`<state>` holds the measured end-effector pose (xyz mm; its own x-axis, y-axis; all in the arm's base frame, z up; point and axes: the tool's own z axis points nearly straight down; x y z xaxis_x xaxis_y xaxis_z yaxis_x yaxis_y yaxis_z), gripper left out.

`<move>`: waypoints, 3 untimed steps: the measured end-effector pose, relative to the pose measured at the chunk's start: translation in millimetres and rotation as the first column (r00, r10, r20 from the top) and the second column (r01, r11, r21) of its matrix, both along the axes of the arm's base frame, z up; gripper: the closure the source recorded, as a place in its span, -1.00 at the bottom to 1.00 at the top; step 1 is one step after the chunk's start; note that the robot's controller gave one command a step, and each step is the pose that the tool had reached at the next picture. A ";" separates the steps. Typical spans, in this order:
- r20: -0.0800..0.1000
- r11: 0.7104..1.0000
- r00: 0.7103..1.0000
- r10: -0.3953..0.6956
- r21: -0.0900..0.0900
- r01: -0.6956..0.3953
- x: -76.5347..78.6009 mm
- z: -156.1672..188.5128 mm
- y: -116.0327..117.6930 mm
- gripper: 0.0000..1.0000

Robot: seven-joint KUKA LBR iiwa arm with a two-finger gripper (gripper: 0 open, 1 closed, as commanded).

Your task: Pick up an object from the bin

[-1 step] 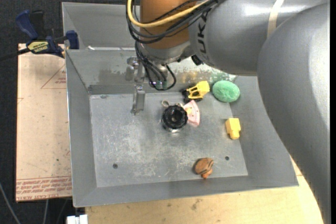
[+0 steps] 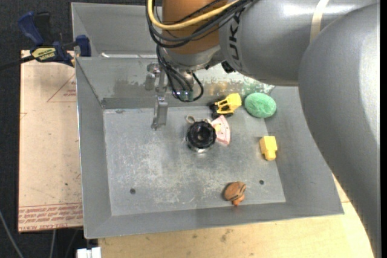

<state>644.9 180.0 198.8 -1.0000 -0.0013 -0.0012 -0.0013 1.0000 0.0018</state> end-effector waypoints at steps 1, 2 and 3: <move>-0.001 1.000 1.000 0.019 -0.001 -0.019 -33.4 4.6 -38.6 -1.00; 0.003 0.996 0.996 -0.090 0.001 0.090 -22.3 -9.2 -62.6 -1.00; 0.001 0.997 0.997 -0.081 -0.001 0.081 -41.3 -34.0 -83.4 -1.00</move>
Offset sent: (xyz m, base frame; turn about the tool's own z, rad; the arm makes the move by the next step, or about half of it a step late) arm -0.0059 -0.0739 -0.0198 0.1472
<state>603.6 96.6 164.8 -0.9968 0.0797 -0.0025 0.0797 0.9968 0.0011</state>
